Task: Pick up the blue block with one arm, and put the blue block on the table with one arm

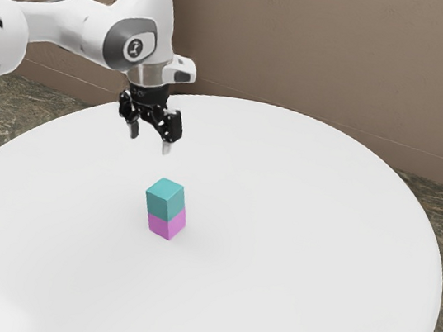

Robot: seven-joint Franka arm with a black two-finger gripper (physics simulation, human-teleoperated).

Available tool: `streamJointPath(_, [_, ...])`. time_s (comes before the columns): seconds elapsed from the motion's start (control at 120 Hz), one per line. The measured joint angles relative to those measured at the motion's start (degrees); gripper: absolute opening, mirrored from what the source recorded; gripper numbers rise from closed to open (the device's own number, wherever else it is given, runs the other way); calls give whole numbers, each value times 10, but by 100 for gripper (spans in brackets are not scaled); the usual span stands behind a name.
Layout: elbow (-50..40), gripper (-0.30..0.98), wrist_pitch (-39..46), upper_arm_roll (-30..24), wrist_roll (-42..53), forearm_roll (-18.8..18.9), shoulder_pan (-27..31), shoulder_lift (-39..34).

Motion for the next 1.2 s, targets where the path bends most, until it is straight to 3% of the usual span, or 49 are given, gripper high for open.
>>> streamJointPath(0.383, [-24, 69, 108, -3, 3, -8, -5, 63])
streamJointPath(0.775, [-49, 69, 127, -3, 11, -12, -10, 69])
streamJointPath(1.2, [-34, 65, 131, -3, 13, -14, -3, 126])
